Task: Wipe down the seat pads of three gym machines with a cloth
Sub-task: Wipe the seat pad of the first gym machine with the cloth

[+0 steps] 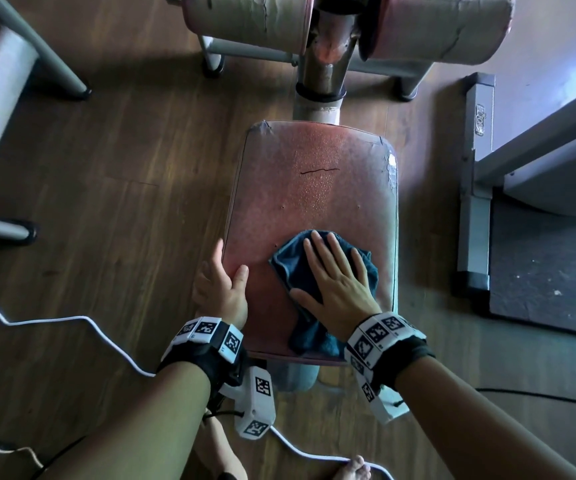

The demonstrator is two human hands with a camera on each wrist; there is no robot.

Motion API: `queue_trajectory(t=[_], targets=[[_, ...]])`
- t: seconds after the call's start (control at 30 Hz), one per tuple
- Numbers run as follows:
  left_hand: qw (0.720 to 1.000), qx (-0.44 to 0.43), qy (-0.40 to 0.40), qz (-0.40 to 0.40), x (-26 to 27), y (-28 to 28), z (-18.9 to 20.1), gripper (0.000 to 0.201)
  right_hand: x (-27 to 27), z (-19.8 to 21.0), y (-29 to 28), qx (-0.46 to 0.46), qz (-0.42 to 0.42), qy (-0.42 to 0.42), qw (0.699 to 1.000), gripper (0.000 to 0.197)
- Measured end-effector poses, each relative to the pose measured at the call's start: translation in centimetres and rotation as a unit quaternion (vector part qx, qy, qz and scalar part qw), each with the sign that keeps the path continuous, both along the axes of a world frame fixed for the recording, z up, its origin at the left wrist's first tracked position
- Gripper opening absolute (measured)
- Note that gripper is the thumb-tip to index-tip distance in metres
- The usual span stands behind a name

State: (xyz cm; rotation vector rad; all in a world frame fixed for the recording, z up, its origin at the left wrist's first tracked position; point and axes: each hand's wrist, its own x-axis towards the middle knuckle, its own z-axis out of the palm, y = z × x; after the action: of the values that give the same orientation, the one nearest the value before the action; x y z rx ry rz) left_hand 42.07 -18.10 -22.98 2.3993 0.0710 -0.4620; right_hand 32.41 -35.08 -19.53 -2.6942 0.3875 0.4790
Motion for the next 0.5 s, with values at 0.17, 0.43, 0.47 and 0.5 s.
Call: queue_trajectory(t=[0.17,0.43,0.47,0.5], targets=[[1.000,-0.023,0.009,-0.004,0.0,0.1,-0.2,0.060,-1.5,0.5,0.3,0.001,-0.017,0.013,1.000,0.082],[1.000,-0.012,0.009,-0.002,-0.1,0.1,0.1,0.060,-0.2,0.2,-1.6,-0.001,0.000,0.040,0.999,0.083],[1.000,-0.004,0.012,-0.002,-0.2,0.0,0.2,0.060,-0.2,0.3,-1.7,-0.003,0.004,0.043,0.999,0.084],[1.000,-0.004,0.010,-0.003,-0.2,0.0,0.3,0.060,-0.4,0.5,-1.6,-0.005,0.008,0.045,0.999,0.084]])
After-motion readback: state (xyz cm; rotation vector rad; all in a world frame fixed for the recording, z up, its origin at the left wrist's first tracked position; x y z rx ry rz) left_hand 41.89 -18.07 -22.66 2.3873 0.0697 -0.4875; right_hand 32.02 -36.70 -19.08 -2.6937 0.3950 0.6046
